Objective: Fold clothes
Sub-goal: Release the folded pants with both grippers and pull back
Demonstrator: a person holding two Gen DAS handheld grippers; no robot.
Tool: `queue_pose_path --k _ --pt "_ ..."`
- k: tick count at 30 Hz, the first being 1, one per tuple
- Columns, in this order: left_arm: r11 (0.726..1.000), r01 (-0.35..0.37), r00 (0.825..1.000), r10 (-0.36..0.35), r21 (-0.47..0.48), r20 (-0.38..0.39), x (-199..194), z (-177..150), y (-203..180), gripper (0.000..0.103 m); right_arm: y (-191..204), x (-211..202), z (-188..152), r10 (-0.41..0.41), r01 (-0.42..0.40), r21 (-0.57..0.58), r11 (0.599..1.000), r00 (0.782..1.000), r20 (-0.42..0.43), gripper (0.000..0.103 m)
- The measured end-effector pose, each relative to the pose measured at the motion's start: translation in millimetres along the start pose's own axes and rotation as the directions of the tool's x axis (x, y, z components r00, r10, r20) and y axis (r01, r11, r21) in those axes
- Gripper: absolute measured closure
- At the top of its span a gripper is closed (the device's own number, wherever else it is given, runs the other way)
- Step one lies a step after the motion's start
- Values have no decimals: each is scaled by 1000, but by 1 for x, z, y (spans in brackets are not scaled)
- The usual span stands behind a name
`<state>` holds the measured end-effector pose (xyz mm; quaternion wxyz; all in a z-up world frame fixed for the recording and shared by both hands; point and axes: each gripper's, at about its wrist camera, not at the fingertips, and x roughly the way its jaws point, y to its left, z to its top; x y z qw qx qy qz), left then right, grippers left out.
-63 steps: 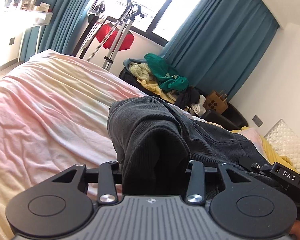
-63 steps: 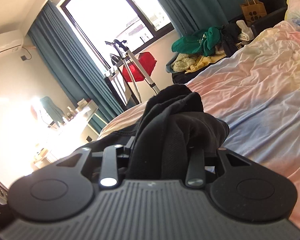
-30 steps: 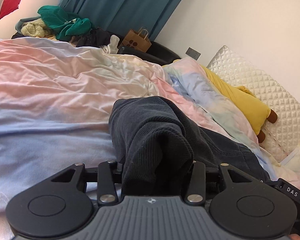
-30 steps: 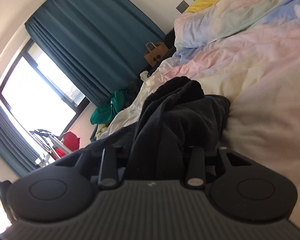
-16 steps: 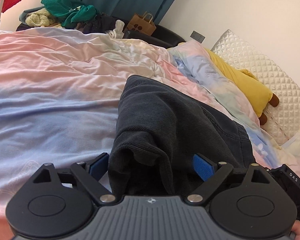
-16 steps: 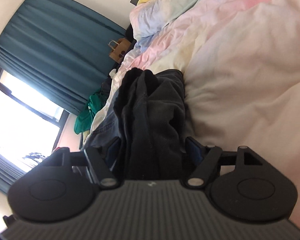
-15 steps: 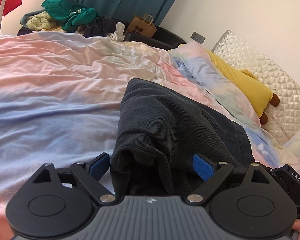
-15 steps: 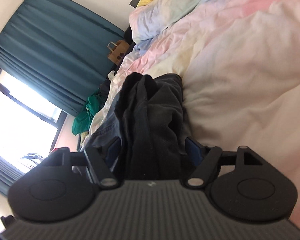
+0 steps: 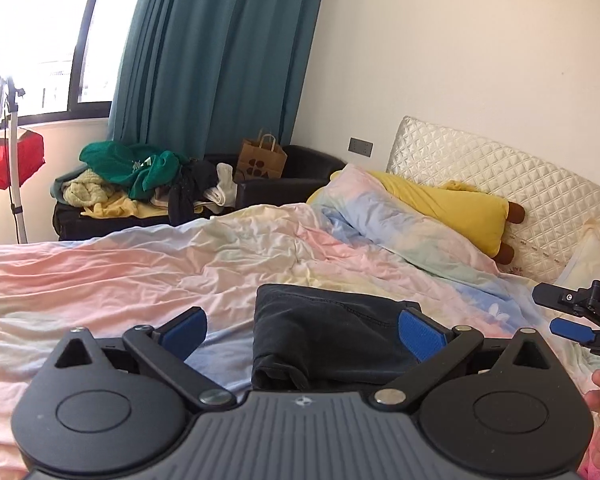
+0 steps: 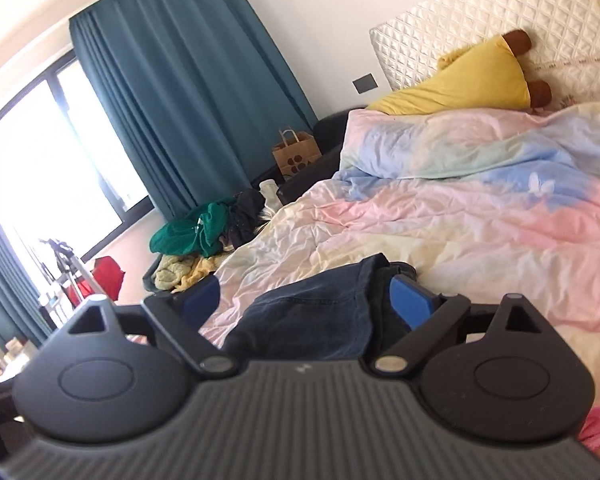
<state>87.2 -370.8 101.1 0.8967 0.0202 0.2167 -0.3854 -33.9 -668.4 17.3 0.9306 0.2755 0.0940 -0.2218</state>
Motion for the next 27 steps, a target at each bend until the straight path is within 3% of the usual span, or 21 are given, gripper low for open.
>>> queue_pose_path --k 8,15,27 --pt "999 -34 997 32 30 73 -114 3 -13 0 70 -78 -12 15 -9 -181 983 999 33 9" --pt "993 -113 992 111 28 68 -184 -20 -16 0 101 -116 -47 -10 16 -248 969 1000 25 9" --pt "985 -167 986 167 52 5 -223 -78 -13 0 119 -129 -108 -60 46 -282 958 997 -42 10"
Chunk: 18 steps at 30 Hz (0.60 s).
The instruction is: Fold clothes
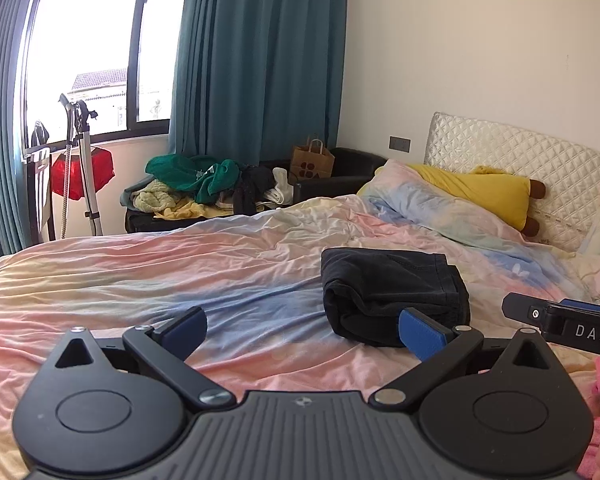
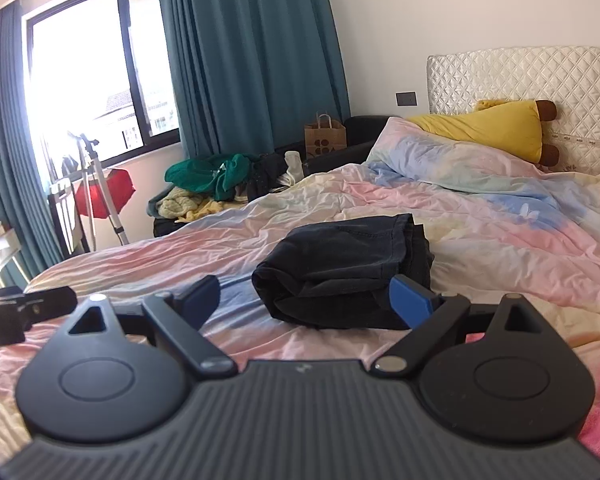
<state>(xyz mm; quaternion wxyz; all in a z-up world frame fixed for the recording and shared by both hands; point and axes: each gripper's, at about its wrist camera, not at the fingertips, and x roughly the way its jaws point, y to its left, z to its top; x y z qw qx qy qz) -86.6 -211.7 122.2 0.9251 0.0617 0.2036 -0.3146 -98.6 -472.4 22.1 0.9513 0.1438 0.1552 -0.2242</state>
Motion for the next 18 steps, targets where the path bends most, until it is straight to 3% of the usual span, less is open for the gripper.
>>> queue_pose_path --k 11,18 --pt "1000 -1 1000 1 17 13 -11 -26 13 0 24 -7 -36 -59 59 -26 998 998 -15 10" --pt "1000 -16 999 15 16 28 -14 -30 20 0 38 -13 -40 -84 83 -56 995 996 -7 10"
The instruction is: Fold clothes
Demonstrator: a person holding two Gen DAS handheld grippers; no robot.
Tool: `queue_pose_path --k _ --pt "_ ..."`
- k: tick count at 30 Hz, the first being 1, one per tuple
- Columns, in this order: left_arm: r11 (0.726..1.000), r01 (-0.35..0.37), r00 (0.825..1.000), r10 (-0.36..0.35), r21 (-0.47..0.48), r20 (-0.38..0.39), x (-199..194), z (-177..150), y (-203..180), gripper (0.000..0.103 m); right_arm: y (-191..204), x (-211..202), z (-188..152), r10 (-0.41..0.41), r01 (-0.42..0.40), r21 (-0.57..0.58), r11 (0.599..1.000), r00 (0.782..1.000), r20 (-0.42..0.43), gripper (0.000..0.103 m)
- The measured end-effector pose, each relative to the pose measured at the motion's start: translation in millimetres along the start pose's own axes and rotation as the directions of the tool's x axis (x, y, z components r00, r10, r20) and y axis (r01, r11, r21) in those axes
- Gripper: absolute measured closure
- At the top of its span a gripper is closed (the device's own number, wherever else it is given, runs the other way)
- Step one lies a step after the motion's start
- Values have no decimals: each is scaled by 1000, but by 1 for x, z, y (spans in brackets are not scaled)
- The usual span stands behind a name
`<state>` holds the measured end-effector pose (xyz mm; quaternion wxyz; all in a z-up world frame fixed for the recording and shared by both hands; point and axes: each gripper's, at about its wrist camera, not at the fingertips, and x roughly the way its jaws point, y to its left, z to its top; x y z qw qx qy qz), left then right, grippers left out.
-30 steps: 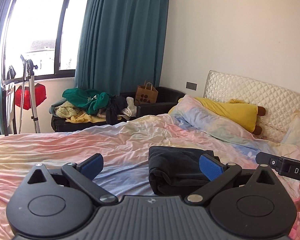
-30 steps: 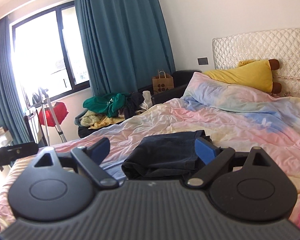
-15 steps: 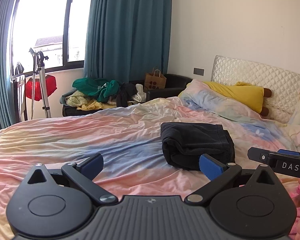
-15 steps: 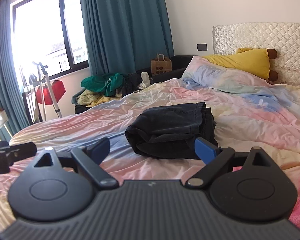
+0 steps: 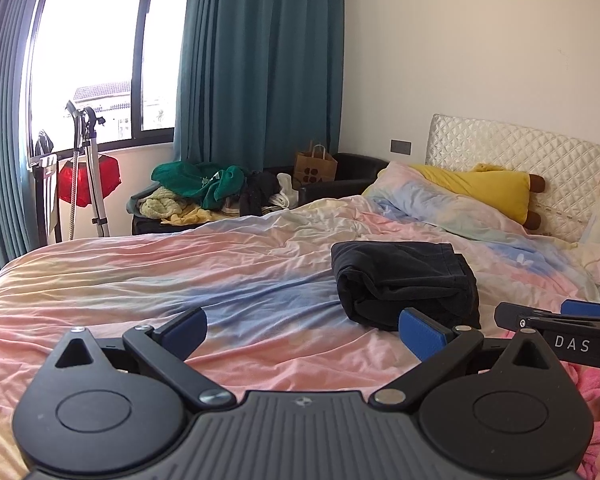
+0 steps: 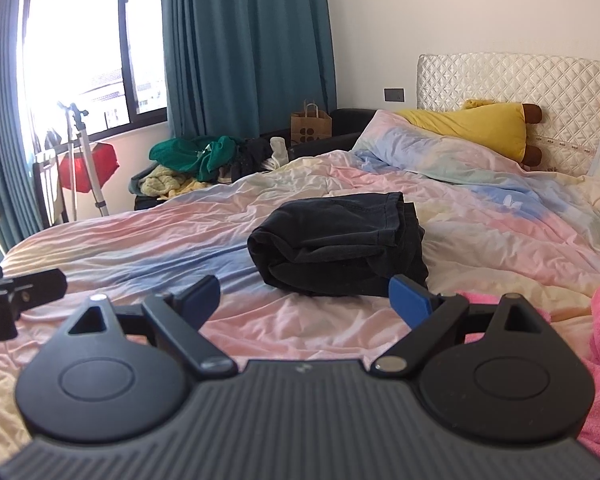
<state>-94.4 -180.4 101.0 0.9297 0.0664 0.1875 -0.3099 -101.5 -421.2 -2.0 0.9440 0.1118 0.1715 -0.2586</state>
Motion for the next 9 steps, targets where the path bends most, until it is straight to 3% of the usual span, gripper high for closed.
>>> queue_pose_path --k 9 --pt "999 -13 1000 12 -38 -29 3 -6 13 0 3 -10 1 -19 19 -28 999 999 26 10"
